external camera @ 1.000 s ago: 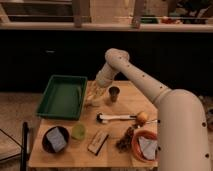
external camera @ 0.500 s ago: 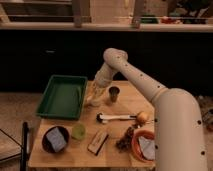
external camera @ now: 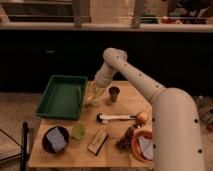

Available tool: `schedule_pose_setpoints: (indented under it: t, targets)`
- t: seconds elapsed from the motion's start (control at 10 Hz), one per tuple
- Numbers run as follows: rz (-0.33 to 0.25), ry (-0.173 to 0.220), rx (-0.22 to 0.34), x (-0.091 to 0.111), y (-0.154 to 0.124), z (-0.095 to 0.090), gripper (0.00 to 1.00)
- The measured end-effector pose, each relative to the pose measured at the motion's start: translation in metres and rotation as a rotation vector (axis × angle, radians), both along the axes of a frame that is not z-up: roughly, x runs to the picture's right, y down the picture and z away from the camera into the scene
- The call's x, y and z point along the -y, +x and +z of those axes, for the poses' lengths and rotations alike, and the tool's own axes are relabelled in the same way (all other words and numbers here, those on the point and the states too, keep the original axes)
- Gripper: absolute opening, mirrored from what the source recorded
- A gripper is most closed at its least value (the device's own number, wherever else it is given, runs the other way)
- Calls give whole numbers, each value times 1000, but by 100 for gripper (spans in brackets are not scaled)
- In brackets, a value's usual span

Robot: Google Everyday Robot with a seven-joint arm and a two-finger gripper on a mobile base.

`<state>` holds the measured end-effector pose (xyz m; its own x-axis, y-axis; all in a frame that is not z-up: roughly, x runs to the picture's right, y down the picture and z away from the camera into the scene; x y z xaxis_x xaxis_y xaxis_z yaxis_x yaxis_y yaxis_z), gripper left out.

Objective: Place banana in paper cup

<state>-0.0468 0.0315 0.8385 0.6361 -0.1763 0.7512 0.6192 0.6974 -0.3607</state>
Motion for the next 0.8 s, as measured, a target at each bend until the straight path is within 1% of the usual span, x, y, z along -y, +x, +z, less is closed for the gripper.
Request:
schedule_pose_setpoints:
  t: [0.1,0.2,0.3,0.4,0.5,0.8]
  targets:
    - [-4,-3,3,0,0,1,0]
    - [-6,-5,4,0,1,1,2]
    - [-10,0,-3,0,2,2,10]
    - [-4,5,-11,3,2,3,22]
    - [1,5,-14,3,3,4,31]
    - [12,7,-23,7,3,10,63]
